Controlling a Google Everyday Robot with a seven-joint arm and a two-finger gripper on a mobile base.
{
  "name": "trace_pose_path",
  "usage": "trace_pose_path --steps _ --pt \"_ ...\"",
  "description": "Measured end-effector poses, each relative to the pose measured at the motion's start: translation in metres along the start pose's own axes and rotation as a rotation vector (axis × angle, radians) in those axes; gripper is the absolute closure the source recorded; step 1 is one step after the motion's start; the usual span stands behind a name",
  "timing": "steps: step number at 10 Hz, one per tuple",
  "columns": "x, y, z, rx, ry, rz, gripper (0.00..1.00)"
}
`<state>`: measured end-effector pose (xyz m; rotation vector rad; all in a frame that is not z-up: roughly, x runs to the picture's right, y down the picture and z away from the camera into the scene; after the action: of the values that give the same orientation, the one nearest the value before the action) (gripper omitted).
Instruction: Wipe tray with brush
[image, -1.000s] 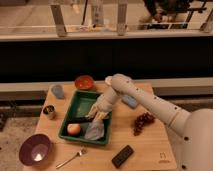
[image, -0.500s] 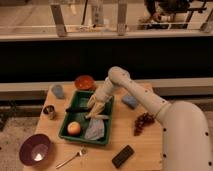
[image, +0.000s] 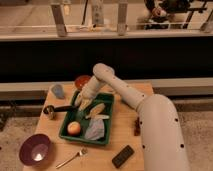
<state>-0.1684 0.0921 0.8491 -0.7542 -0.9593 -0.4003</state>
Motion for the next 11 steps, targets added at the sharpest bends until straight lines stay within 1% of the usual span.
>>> trace_pose_path --steps 1,3,4,5,6,9,10,11 --pt "-0.012 0.004 0.010 -0.031 -0.005 -0.027 1.00" --pt "-0.027 0.019 0.028 -0.102 -0.007 -0.062 1.00" --pt "-0.031 0.022 0.035 -0.116 -0.003 -0.066 1.00" --pt "-0.031 0.027 0.034 -0.115 0.001 -0.062 1.00" --pt "-0.031 0.035 0.028 -0.108 0.004 -0.059 1.00" --pt "-0.021 0.072 -0.004 -0.087 0.017 -0.032 1.00" --pt "-0.010 0.091 -0.021 -0.073 0.021 -0.002 1.00" --pt "-0.005 0.102 -0.029 -0.075 0.021 0.014 1.00"
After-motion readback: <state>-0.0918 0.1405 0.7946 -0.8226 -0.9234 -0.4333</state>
